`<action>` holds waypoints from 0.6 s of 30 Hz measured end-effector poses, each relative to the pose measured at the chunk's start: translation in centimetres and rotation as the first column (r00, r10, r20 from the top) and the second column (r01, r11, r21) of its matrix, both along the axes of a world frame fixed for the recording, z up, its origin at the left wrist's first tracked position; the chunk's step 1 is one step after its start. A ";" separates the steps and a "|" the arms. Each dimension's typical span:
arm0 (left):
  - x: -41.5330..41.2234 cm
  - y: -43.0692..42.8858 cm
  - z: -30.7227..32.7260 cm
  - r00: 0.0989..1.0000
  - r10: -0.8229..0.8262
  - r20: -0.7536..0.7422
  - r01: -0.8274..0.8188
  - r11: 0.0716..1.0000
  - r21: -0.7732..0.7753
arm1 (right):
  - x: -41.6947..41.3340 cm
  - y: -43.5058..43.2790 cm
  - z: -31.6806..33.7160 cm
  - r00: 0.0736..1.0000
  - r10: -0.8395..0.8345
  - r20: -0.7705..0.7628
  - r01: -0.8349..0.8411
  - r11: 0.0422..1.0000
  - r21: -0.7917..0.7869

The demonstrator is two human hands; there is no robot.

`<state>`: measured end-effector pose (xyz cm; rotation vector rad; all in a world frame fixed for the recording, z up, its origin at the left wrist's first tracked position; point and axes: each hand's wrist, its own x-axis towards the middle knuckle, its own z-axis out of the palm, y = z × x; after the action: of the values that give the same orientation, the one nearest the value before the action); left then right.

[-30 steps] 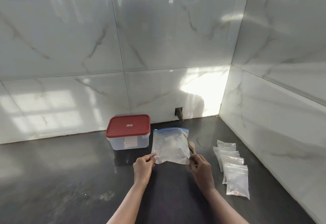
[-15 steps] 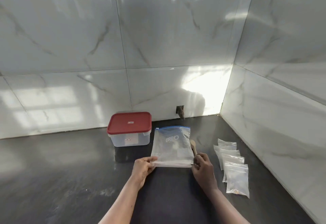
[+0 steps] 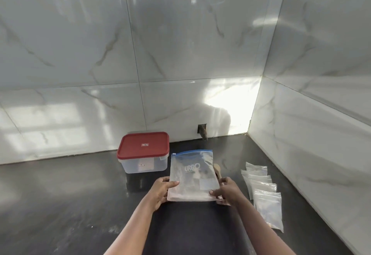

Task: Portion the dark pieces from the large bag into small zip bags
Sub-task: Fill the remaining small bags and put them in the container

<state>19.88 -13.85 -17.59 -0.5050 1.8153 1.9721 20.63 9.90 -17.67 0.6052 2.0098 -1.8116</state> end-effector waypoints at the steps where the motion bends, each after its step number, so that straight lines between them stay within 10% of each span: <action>1: -0.2 0.0 0.1 1.000 -0.022 0.003 0.022 1.000 0.021 | -0.2 0.2 0.2 0.999 0.039 0.027 -0.039 0.999 0.019; 8: -0.5 -0.2 -0.3 0.988 -0.152 0.042 0.148 0.985 0.089 | -0.3 1.2 0.8 0.967 0.236 0.090 -0.225 0.967 -0.117; 18: 0.3 0.2 -0.1 0.966 -0.252 -0.064 0.257 0.962 0.095 | -0.1 1.2 0.1 1.000 0.010 0.028 0.001 0.925 -0.379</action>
<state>20.22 -13.67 -17.71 -0.1795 1.7028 1.9026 20.50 11.06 -17.56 0.5020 1.5730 -2.0987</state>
